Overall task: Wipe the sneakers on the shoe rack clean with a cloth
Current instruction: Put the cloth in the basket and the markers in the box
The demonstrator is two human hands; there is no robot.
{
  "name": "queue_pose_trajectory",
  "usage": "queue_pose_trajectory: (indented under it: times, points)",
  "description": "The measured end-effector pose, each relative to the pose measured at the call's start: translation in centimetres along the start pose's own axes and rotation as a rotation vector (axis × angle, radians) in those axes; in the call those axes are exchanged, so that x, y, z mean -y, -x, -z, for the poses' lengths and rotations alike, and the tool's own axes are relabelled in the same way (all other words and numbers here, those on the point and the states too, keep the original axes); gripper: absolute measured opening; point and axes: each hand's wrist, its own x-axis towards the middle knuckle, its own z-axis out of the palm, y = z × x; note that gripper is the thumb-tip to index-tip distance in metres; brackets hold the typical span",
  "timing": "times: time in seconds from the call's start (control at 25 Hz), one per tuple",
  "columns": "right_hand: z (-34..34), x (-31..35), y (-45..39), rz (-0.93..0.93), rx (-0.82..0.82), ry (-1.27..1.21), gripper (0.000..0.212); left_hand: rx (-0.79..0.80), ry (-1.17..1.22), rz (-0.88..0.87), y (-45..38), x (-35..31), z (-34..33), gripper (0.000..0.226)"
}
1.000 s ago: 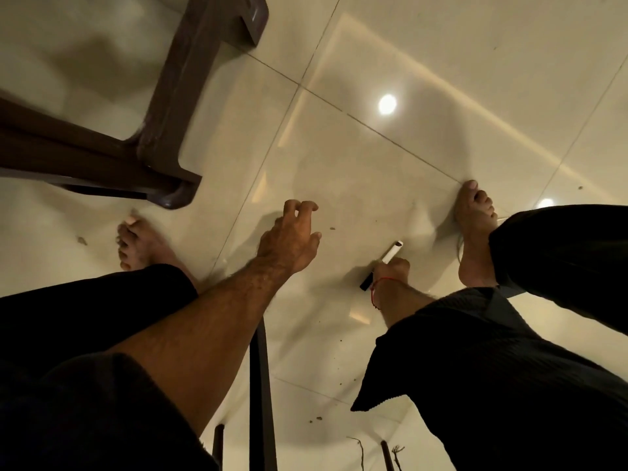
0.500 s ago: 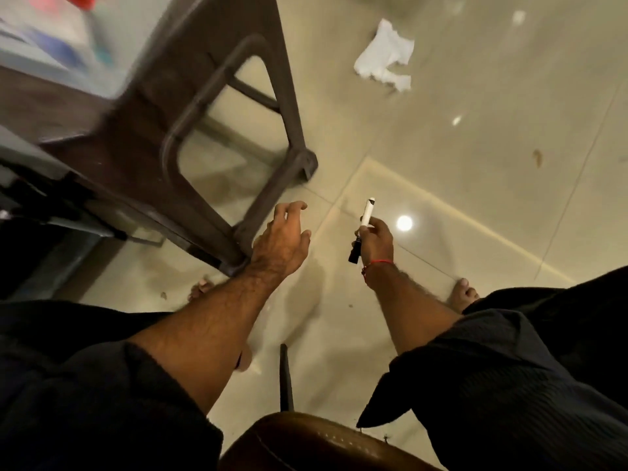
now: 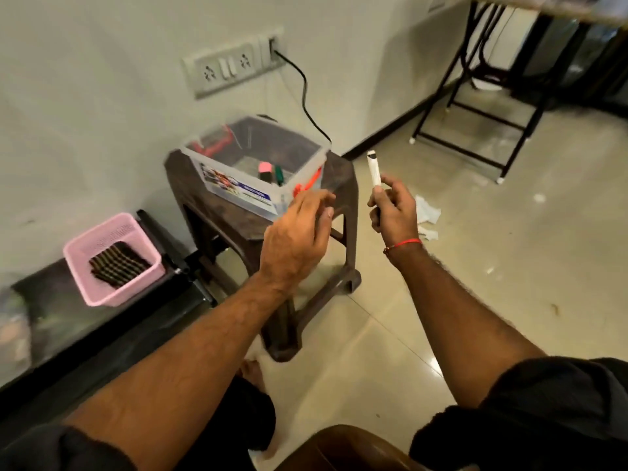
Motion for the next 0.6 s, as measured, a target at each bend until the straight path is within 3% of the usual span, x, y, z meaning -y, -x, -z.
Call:
queue_pose_trajectory:
  times: [0.08, 0.2, 0.32, 0.48, 0.6]
  points:
    - [-2.6, 2.8, -1.1, 0.087, 0.066, 0.047, 0.025, -0.095, -0.034, 0.044, -2.2, 0.4, 3.6, 0.024]
    - [-6.3, 6.1, -2.6, 0.163, 0.185, 0.231, 0.036, -0.203, -0.130, 0.264, -5.1, 2.5, 7.6, 0.025]
    - [-10.1, 8.9, -3.6, 0.220, 0.304, 0.483, 0.047, -0.148, -0.151, 0.473, -6.5, 5.2, 9.5, 0.028]
    - [-14.6, 10.4, -5.1, 0.208, 0.528, 0.744, 0.052, -0.039, -0.131, 0.622, -6.5, 7.6, 9.2, 0.043]
    - [-17.6, 10.0, -5.6, 0.174, 0.660, 1.005, 0.059, -0.046, -0.089, 0.682, -6.1, 8.4, 8.4, 0.054]
